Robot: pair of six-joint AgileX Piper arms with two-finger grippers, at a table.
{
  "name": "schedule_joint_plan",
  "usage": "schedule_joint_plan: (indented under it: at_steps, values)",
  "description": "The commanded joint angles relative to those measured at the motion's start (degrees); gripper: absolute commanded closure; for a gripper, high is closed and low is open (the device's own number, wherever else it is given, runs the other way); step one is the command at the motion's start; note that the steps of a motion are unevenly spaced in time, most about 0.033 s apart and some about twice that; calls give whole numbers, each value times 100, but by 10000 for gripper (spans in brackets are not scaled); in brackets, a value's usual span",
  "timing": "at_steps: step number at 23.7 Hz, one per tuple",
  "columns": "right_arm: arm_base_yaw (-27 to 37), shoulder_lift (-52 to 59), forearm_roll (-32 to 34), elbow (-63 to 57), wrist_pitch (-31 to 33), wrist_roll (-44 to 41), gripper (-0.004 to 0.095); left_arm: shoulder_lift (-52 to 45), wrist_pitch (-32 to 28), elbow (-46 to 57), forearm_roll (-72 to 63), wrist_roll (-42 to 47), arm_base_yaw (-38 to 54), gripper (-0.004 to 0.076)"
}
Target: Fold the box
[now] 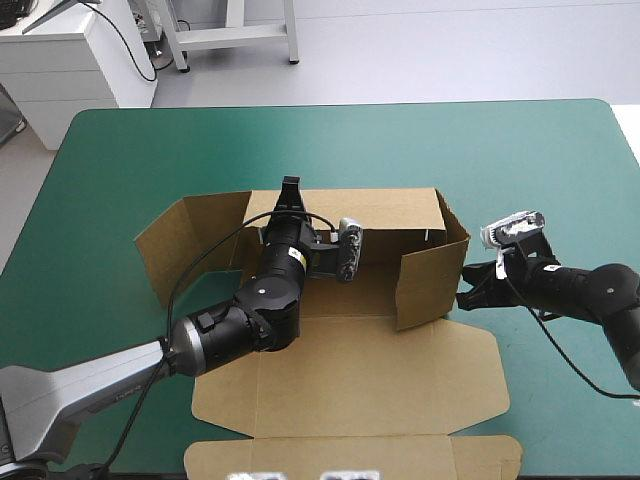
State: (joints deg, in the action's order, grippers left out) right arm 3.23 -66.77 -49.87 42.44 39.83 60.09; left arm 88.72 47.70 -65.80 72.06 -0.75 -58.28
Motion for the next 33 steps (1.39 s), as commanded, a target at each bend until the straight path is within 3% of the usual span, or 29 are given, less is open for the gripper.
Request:
schedule_joint_plan:
  at_steps: [1,5,7,8,10,15,18,22,25,33]
  values:
    - [24,231,-580,87,-245,923,917,-171,7,-68,-118,5,-41,731]
    - [24,152,-701,87,29,1201,729,-171,-28,-68,-118,5,-41,731]
    - [24,18,-714,87,430,1201,499,-171,-28,-68,-118,-53,-41,731]
    - [24,-72,-960,87,444,1370,334,-171,-30,-68,-118,-53,-41,731]
    - [24,-228,-1154,147,403,1573,185,-171,11,-68,-132,-53,-41,731]
    - [-19,-594,-1250,164,629,1558,172,-171,11,-68,-132,-53,-41,731]
    - [-253,-462,-1184,78,338,1477,172,-171,11,-68,-132,-53,-41,731]
    - [-1263,48,-1142,-532,-1693,880,172,-171,22,-68,-132,-53,-41,731]
    - [-1848,204,-1219,-815,-2660,733,172,-171,22,-68,-132,-53,-41,731]
    - [-2791,197,-1292,-868,-4297,600,172,-171,10,-68,-132,-53,-41,731]
